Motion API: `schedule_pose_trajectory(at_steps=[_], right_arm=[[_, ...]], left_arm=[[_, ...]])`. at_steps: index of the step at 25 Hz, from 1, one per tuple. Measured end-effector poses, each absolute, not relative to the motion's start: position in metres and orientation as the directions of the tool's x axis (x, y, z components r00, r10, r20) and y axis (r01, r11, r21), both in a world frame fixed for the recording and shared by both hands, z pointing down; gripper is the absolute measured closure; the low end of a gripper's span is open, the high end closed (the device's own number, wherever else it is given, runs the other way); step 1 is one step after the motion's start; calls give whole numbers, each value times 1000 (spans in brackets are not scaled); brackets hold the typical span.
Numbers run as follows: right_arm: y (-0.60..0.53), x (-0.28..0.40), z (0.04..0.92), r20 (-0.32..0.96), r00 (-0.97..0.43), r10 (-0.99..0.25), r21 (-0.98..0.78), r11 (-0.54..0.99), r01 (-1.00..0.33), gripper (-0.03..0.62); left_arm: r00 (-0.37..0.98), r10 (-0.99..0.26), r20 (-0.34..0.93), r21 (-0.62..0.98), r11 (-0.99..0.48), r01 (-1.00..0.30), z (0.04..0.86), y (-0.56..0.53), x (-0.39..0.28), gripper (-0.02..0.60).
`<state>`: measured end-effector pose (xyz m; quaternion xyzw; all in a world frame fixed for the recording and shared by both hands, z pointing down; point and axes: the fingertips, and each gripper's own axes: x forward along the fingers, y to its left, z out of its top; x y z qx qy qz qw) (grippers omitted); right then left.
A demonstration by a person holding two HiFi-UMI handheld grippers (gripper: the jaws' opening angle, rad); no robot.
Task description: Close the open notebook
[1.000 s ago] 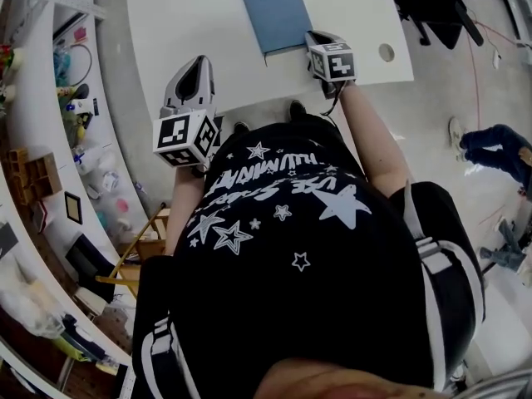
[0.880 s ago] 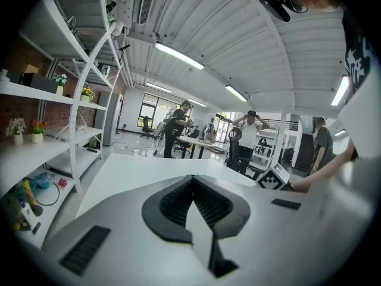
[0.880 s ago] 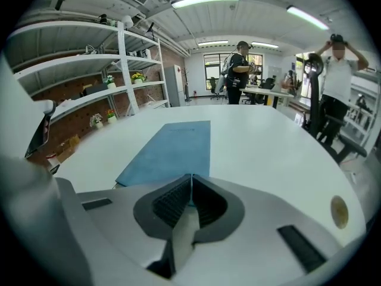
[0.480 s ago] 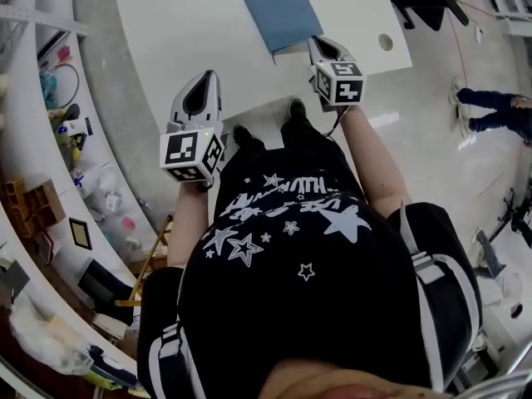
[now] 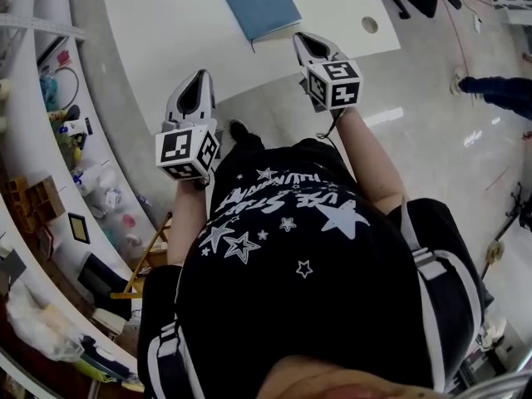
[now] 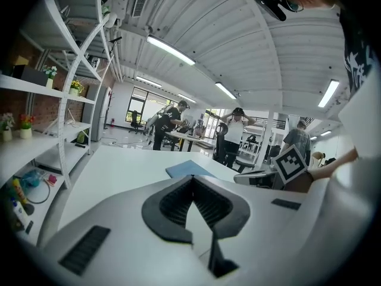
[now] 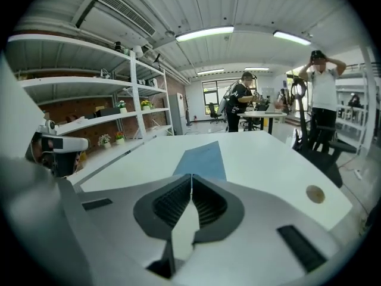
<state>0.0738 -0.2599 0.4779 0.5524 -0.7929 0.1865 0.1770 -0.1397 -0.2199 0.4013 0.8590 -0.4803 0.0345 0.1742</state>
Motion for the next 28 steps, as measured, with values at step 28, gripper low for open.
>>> schedule_pose_trajectory(at_steps=[28], right_arm=[[-61,200,434,329,-538,-776,-129,528,-840,579]], left_arm=[[412,-901,140,184,-385,-904,364,-4,17,571]])
